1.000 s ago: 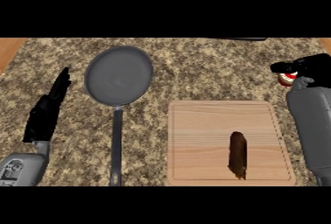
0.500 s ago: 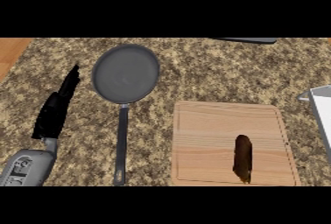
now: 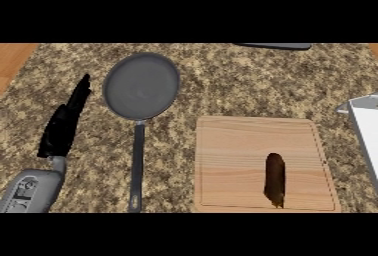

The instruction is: Pick the cupcake from the cutting board and place it in the tiered basket

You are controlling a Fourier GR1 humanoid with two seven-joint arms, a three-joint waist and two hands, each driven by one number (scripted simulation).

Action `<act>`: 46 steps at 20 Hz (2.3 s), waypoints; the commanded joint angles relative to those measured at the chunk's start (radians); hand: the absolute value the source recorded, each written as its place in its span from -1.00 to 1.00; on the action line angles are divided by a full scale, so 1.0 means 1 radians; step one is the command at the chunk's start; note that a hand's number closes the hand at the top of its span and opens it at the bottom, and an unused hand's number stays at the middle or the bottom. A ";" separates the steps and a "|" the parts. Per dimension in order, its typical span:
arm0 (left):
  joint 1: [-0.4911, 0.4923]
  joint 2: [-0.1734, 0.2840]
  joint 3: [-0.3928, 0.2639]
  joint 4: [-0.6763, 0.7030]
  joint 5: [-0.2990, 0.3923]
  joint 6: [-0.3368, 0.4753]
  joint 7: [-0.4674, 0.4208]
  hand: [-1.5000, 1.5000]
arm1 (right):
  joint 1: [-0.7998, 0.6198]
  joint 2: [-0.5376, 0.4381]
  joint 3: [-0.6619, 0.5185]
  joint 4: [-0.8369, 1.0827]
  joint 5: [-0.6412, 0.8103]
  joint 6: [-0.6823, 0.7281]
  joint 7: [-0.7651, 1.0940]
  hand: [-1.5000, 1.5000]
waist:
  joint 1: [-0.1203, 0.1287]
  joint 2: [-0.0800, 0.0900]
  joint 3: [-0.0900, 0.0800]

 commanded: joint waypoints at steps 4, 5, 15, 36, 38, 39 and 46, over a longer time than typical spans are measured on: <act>0.037 -0.007 0.021 0.031 -0.001 0.013 -0.040 0.00 | -0.115 0.035 -0.061 0.128 0.103 0.037 0.228 1.00 | -0.034 -0.008 0.002; 0.012 -0.014 0.019 0.056 -0.007 0.014 -0.043 0.00 | -0.116 0.040 -0.064 0.137 0.118 0.011 0.225 1.00 | -0.045 -0.006 0.002; 0.043 -0.016 0.024 0.015 -0.012 0.024 -0.011 0.00 | -0.081 -0.071 -0.108 0.281 0.258 0.253 0.199 1.00 | -0.069 -0.022 0.001; 0.111 -0.016 0.069 0.005 -0.019 0.012 -0.029 0.00 | 0.161 0.049 -0.392 -0.040 0.033 0.124 0.037 1.00 | -0.113 -0.034 0.004; 0.104 0.005 0.088 0.022 -0.008 -0.004 -0.018 0.00 | 0.209 0.073 -0.442 -0.111 0.012 0.087 0.055 -1.00 | -0.128 -0.036 0.004; 0.057 0.001 0.087 0.001 -0.012 0.004 0.014 0.00 | 0.219 0.095 -0.450 -0.127 0.006 0.100 0.054 -1.00 | -0.124 -0.036 0.004; 0.080 0.003 0.090 -0.009 -0.015 -0.013 0.001 0.00 | 0.288 0.155 -0.436 -0.333 0.049 -0.028 0.019 -1.00 | -0.101 -0.031 0.003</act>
